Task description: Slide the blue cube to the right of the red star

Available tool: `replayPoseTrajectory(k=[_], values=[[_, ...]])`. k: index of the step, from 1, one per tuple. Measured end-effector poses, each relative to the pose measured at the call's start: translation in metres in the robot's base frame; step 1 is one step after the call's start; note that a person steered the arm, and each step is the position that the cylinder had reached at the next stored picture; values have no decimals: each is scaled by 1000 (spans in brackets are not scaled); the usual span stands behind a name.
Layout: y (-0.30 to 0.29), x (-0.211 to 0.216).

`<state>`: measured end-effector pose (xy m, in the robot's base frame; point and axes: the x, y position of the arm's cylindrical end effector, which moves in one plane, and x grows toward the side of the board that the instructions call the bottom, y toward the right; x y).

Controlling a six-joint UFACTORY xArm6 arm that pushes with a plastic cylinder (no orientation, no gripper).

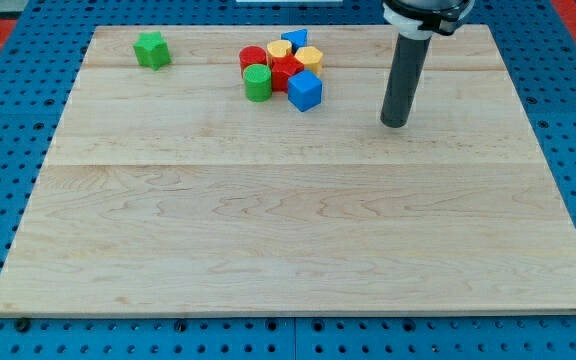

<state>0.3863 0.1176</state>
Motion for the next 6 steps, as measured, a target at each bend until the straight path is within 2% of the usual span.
replayPoseTrajectory(k=[1, 3, 4, 5, 6], values=[[-42, 12], [-145, 8], [-142, -14], [-86, -43], [-78, -61]])
